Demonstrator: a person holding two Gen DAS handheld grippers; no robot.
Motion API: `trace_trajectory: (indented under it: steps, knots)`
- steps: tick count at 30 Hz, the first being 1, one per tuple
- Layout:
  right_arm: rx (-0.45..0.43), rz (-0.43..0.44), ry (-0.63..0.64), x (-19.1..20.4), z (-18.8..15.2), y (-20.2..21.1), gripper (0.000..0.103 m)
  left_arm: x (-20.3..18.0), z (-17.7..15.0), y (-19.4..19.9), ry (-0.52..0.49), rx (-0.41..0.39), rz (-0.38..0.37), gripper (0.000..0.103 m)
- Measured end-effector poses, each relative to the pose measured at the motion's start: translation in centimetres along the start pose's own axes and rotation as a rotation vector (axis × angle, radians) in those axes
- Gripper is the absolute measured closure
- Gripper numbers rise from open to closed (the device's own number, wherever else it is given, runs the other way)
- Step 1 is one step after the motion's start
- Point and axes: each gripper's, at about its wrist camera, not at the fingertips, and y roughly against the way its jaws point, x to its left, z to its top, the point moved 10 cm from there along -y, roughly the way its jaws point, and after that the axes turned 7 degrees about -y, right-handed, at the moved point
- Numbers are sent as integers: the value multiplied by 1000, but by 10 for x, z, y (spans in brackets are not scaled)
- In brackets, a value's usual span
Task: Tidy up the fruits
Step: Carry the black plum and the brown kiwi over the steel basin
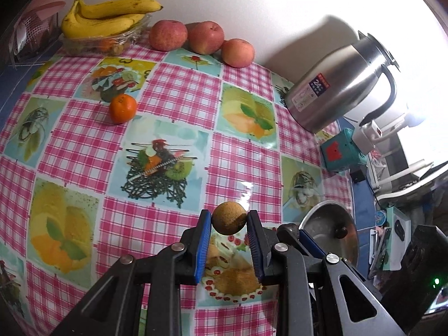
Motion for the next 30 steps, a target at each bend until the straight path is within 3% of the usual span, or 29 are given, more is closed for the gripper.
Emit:
trace_trajectory:
  steps: [5, 16, 24, 30]
  knots:
    - [7, -53, -53, -26, 2, 2, 78, -17, -5, -8, -32, 14, -3, 75]
    - [-9, -267, -266, -131, 5, 27, 78, -77, -27, -29, -176, 55, -12, 75]
    - [-48, -314, -361, -167, 10, 52, 78, -108, -47, -42, -263, 91, -24, 75]
    - [-73, -323, -383, -174, 13, 66, 77, -124, -61, -52, -316, 127, -15, 75]
